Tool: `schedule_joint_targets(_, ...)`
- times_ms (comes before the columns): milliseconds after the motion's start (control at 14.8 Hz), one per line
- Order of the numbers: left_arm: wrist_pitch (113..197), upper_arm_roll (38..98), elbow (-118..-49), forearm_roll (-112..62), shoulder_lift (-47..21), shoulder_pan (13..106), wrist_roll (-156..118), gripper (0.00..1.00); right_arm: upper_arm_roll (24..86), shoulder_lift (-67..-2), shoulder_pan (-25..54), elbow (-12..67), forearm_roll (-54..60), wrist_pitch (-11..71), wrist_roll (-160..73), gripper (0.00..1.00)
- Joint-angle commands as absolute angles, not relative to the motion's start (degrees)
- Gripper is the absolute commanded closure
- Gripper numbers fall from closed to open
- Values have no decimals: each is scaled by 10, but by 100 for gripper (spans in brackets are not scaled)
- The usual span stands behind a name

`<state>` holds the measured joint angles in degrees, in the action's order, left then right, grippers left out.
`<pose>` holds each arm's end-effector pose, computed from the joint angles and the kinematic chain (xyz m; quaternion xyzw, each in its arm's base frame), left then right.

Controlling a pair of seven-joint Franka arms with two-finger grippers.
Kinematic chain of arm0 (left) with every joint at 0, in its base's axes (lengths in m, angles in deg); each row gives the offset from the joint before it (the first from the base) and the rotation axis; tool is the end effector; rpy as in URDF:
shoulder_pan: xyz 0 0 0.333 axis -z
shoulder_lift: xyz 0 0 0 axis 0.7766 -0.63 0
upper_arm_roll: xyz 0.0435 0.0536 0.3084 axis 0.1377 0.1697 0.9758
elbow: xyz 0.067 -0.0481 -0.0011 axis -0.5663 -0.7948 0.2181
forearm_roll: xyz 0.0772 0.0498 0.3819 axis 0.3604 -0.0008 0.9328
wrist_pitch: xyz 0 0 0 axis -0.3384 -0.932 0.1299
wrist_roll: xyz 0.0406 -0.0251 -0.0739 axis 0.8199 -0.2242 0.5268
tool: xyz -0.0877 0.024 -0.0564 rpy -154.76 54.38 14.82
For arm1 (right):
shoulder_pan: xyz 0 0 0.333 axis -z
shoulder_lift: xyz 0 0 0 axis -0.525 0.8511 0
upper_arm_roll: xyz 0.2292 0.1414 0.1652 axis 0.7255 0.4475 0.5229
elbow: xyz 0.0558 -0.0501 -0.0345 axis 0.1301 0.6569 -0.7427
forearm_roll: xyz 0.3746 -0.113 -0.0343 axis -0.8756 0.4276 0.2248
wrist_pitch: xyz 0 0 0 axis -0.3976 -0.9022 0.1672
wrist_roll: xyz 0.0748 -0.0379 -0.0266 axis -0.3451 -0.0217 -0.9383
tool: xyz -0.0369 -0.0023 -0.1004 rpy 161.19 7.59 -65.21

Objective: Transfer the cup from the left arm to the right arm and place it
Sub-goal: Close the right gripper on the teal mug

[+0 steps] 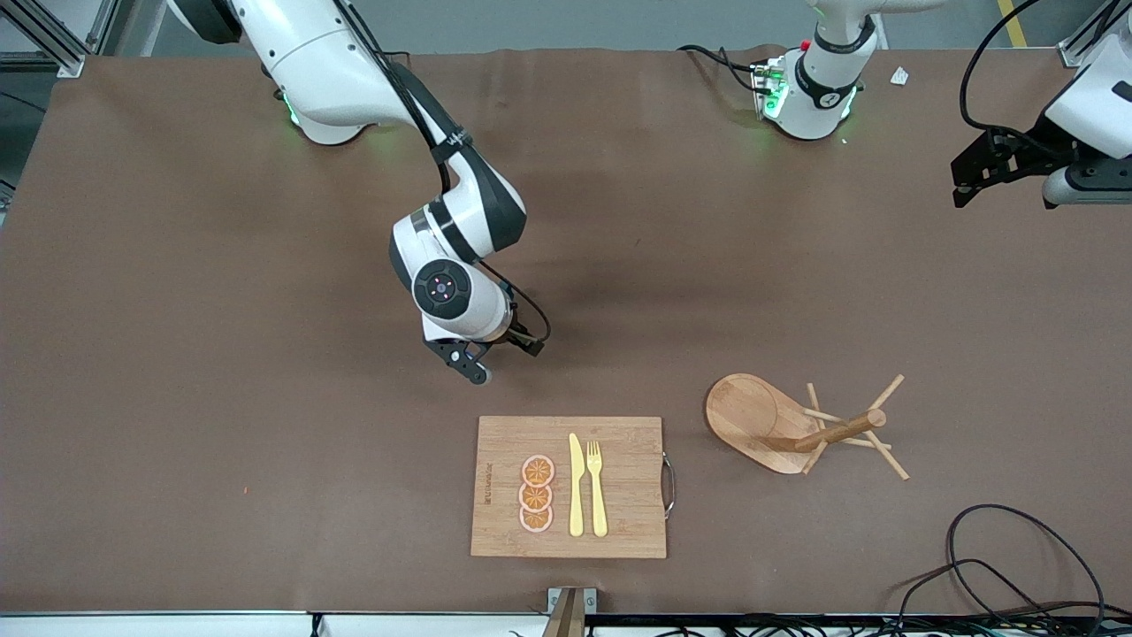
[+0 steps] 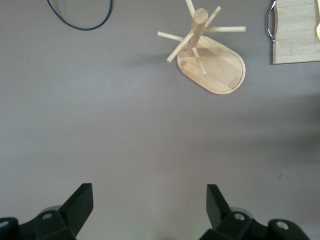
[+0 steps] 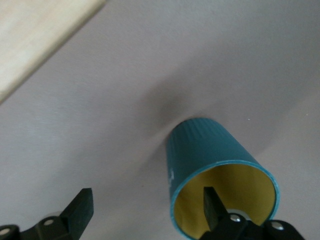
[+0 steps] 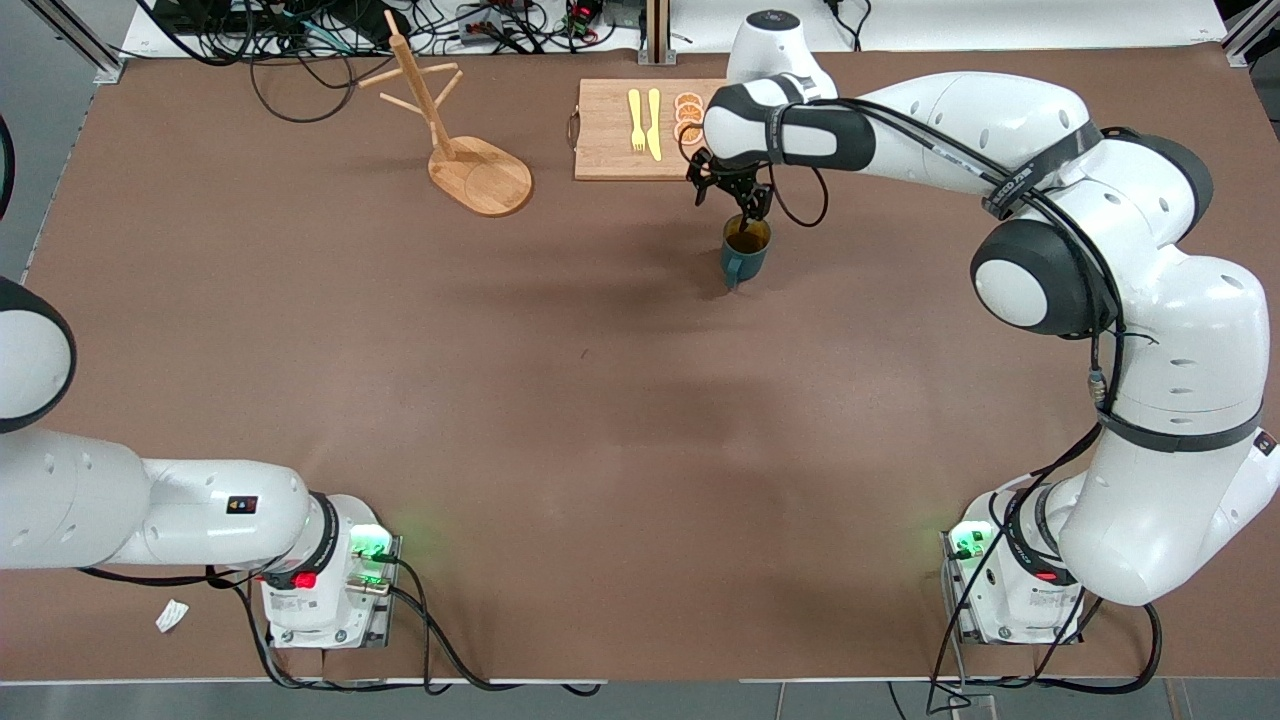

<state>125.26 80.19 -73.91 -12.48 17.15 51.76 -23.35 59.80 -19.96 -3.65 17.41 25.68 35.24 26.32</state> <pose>0.5213 -0.0609 0.6610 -0.9985 0.0389 -0.0156 0.0348 0.5649 0.4041 0.2494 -0.9391 0.3249 0.1099 0.0214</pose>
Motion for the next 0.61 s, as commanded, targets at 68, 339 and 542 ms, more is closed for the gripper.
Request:
schedule_joint_targets(68, 1257, 801, -748, -128, 184, 517, -243, 0, 594, -205, -39, 194, 246, 356, 260, 50)
schedule_joint_targets(339, 1256, 800, -749, -128, 184, 517, -243, 0, 593, -207, -28, 191, 247, 321, 182, 97)
schedule_joint_targets(542, 1256, 800, -749, -128, 184, 517, -242, 0, 591, -210, -19, 188, 248, 298, 129, 100)
